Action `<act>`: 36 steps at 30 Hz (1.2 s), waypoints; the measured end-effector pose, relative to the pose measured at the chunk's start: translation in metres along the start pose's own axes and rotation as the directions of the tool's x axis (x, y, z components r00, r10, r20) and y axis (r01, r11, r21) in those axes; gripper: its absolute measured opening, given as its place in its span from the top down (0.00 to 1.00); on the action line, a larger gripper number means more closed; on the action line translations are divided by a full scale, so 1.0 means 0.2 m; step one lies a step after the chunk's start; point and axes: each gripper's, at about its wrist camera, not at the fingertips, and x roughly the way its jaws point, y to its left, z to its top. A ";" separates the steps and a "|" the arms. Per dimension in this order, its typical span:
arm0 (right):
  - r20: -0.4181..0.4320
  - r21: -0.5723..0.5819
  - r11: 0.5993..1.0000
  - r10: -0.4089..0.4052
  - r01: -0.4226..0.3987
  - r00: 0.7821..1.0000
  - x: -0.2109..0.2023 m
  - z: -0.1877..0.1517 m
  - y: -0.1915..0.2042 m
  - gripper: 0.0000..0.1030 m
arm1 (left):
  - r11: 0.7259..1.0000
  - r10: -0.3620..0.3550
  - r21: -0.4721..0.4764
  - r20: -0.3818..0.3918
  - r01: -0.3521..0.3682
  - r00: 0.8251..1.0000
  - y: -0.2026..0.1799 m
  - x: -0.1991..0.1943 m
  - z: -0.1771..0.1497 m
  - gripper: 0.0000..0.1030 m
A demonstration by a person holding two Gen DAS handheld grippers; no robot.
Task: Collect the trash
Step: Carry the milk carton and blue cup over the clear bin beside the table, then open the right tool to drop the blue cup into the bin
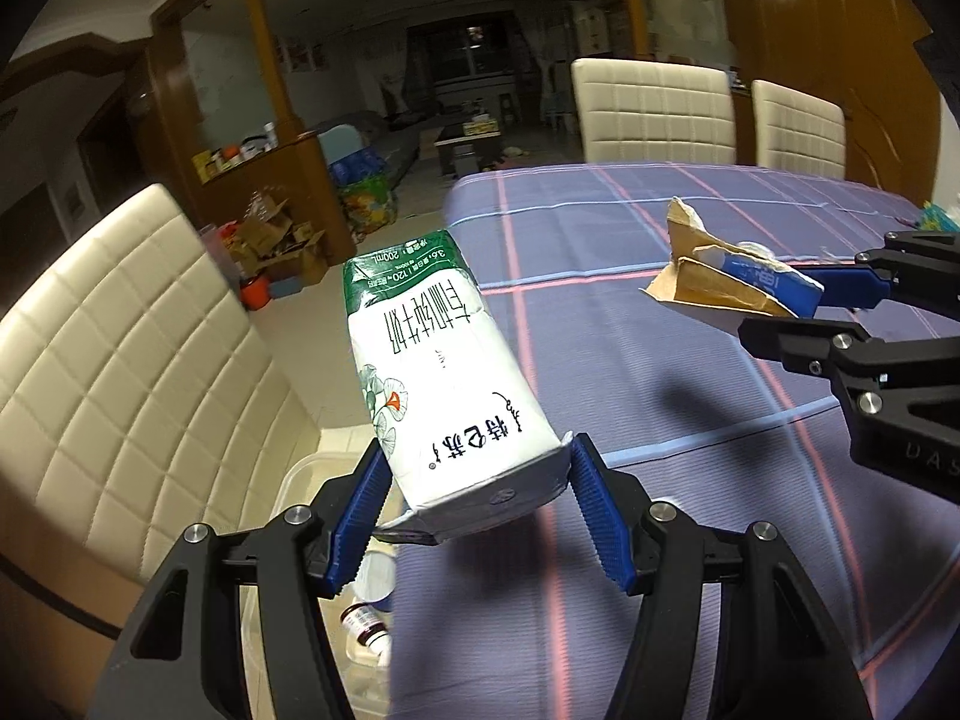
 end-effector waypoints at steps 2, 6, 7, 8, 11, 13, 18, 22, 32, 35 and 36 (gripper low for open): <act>-0.002 -0.013 1.000 0.008 -0.008 1.000 0.02 0.02 0.04 0.63 | 1.000 0.014 -0.010 -0.002 -0.014 1.000 0.04 0.00 -0.01 0.42; -0.003 -0.038 0.999 0.022 -0.022 1.000 0.05 0.06 0.13 0.63 | 0.999 0.037 -0.020 -0.002 -0.037 0.999 0.10 -0.01 -0.04 0.42; -0.003 -0.042 0.999 0.024 -0.024 1.000 0.06 0.06 0.15 0.63 | 0.999 0.041 -0.023 -0.004 -0.041 0.999 0.11 0.00 -0.05 0.42; -0.002 -0.048 0.998 0.030 -0.030 1.000 0.07 0.07 0.18 0.63 | 0.999 0.045 -0.025 -0.004 -0.045 0.999 0.12 -0.01 -0.06 0.42; -0.005 -0.062 0.997 0.044 -0.044 0.999 0.09 0.10 0.22 0.63 | 0.998 0.062 -0.033 -0.006 -0.062 0.998 0.16 0.00 -0.08 0.42; -0.004 -0.075 0.996 0.047 -0.047 0.999 0.10 0.12 0.26 0.63 | 0.997 0.068 -0.043 -0.009 -0.068 0.998 0.19 0.00 -0.09 0.42; -0.001 -0.101 0.993 0.054 -0.054 0.999 0.13 0.17 0.35 0.63 | 0.992 0.101 -0.072 -0.017 -0.102 0.995 0.27 0.00 -0.11 0.42; 0.004 -0.117 0.991 0.060 -0.060 0.998 0.15 0.20 0.41 0.63 | 0.986 0.129 -0.105 -0.028 -0.132 0.991 0.36 0.01 -0.13 0.42; 0.060 -0.137 0.990 0.030 -0.021 0.998 0.17 0.28 0.52 0.17 | 0.975 0.164 -0.146 -0.053 -0.170 0.985 0.49 0.03 -0.18 0.42; 0.070 -0.148 0.989 0.034 -0.024 0.997 0.16 0.29 0.54 0.18 | 0.973 0.166 -0.152 -0.063 -0.174 0.984 0.51 0.05 -0.20 0.42; 0.072 -0.153 0.988 0.025 -0.014 0.997 0.16 0.29 0.54 0.18 | 0.973 0.167 -0.152 -0.066 -0.175 0.984 0.52 0.05 -0.20 0.42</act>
